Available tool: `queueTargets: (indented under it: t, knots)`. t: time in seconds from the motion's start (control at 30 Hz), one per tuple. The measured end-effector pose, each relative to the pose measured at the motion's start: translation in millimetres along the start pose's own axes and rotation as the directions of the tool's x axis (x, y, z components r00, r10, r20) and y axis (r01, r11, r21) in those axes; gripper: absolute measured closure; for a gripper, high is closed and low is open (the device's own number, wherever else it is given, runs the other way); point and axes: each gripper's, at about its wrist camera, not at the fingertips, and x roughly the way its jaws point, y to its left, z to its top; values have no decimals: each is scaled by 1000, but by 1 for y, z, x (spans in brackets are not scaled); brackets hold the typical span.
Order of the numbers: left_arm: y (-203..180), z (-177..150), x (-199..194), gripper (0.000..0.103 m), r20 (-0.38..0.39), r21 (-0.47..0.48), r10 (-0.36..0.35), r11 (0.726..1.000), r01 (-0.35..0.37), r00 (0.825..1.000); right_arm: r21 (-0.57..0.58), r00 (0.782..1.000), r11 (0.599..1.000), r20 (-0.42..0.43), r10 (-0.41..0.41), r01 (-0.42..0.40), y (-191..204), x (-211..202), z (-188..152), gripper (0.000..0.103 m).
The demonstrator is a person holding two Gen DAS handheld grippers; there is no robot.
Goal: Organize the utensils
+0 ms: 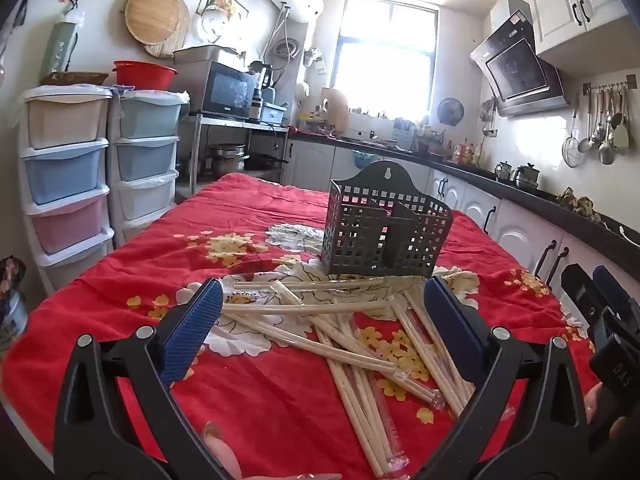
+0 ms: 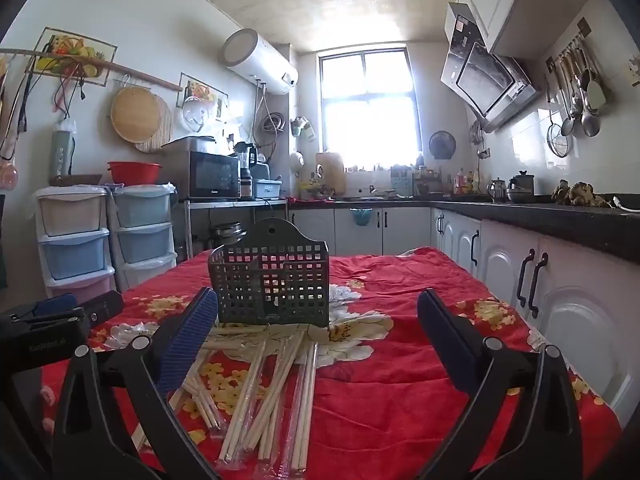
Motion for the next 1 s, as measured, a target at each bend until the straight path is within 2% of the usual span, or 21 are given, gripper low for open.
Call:
queueTargets:
  t: [1.0]
  knots:
    - [-7,0,-3,10,1,12,-8,1000,8,1000,10,1000,1000,15,-2,2,-1,-1,1,6]
